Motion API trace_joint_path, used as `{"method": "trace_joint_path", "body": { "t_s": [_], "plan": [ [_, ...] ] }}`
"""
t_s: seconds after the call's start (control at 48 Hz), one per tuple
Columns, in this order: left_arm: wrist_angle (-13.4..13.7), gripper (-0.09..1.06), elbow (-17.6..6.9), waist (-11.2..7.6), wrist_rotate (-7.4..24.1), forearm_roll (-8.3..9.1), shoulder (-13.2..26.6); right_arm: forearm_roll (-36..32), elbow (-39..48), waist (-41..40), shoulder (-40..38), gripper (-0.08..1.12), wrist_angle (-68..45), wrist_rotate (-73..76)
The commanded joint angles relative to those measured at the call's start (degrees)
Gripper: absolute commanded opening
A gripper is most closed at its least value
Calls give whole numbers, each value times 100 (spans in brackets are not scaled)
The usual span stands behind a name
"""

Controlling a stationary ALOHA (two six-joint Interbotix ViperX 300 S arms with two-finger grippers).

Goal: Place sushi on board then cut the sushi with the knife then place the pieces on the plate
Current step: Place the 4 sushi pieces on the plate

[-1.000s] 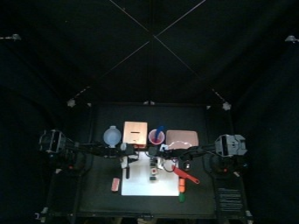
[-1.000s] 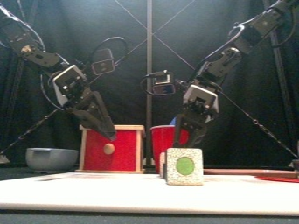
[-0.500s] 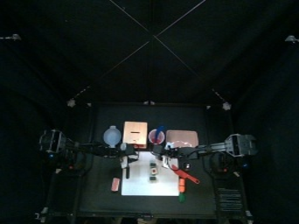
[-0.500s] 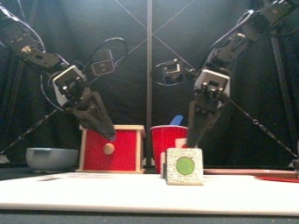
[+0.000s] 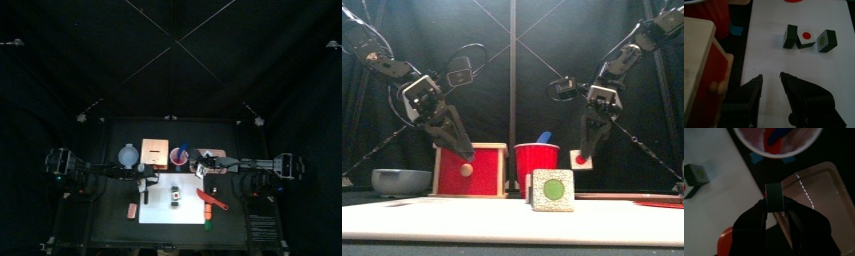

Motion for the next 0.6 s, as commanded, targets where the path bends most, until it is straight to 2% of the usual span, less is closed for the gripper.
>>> {"method": "trace_joint_path", "body": {
  "t_s": [0.021,0.167,0.354,0.5,0.604],
  "plan": [
    [-18,75,-79,26,-9,-18,-18,-105,-9,-290,114,51,-26,0],
    [-18,75,-62,26,-9,-88,-18,-123,-18,-439,360,54,-114,18],
    [-18,75,-70,44,9,-97,-9,-88,-9,-624,606,71,-167,18],
    [-18,75,-62,44,0,-97,-9,-105,-26,-624,545,82,-114,18],
    [-18,75,-70,44,0,-97,-9,-44,-44,-598,360,83,35,18]
  ]
}}
